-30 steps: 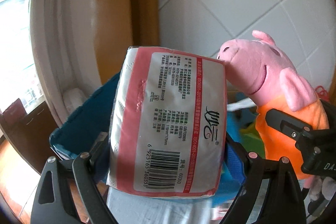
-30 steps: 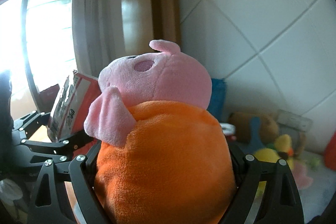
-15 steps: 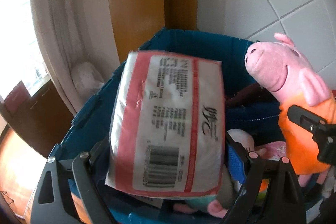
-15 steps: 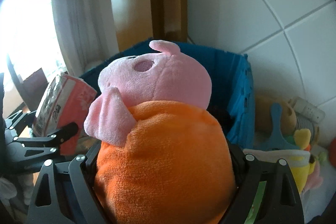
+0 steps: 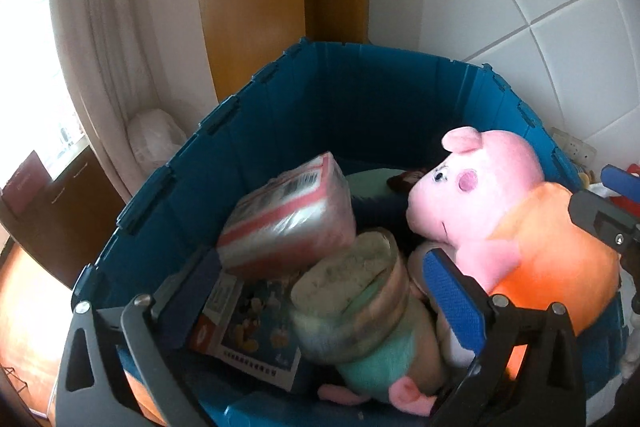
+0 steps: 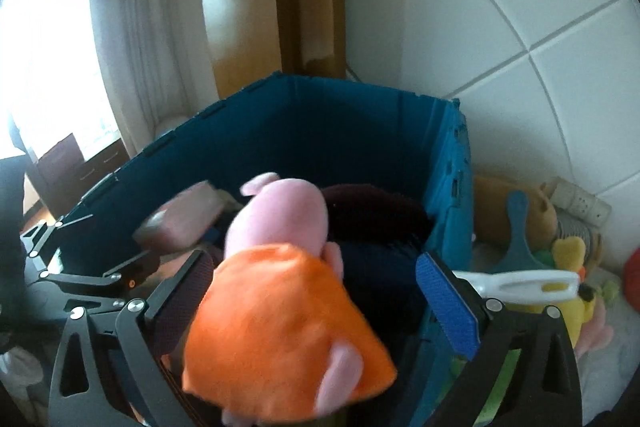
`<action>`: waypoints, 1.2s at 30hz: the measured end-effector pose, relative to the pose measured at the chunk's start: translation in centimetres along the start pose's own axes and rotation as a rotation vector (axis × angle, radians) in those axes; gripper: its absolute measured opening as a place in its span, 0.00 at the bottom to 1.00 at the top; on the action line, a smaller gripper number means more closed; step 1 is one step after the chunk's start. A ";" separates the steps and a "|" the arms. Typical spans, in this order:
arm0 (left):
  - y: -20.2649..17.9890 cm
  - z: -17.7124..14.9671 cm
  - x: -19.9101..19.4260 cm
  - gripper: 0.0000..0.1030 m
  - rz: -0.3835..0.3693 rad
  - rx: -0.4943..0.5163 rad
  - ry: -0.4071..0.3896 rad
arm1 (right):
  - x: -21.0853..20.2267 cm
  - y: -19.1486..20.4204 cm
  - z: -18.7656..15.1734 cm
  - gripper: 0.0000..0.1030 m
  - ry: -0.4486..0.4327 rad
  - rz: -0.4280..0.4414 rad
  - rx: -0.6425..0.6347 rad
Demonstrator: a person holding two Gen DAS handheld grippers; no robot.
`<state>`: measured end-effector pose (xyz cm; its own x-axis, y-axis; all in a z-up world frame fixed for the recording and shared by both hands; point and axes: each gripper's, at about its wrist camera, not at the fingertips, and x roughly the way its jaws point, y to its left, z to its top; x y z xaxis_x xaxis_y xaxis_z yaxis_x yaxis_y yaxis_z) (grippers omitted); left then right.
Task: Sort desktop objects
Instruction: 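Open the left tool inside the bin while the right releases the pig plush, then withdraw both tools from the bin back over the bed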
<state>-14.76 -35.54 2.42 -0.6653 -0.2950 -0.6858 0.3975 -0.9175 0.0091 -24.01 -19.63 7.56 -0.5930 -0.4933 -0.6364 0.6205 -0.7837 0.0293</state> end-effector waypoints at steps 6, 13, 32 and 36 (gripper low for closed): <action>-1.7 -1.0 -3.6 1.00 0.013 0.022 -0.045 | -3.7 -0.5 -1.4 1.00 -0.041 -0.003 0.009; -3.3 -2.9 -6.0 1.00 -0.070 0.010 -0.043 | -8.5 -1.6 -4.5 1.00 -0.086 -0.047 0.007; -22.5 -13.5 -17.4 1.00 -0.191 0.116 -0.066 | -22.0 -15.2 -18.7 1.00 -0.053 -0.208 0.110; -25.8 -16.1 -19.2 1.00 -0.204 0.142 -0.040 | -24.5 -18.0 -21.6 1.00 -0.027 -0.229 0.144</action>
<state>-2.11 -1.89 3.66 -0.7484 -0.1079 -0.6544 0.1618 -0.9866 -0.0223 -9.56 14.70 5.93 -0.7238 -0.3054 -0.6187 0.3902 -0.9207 -0.0021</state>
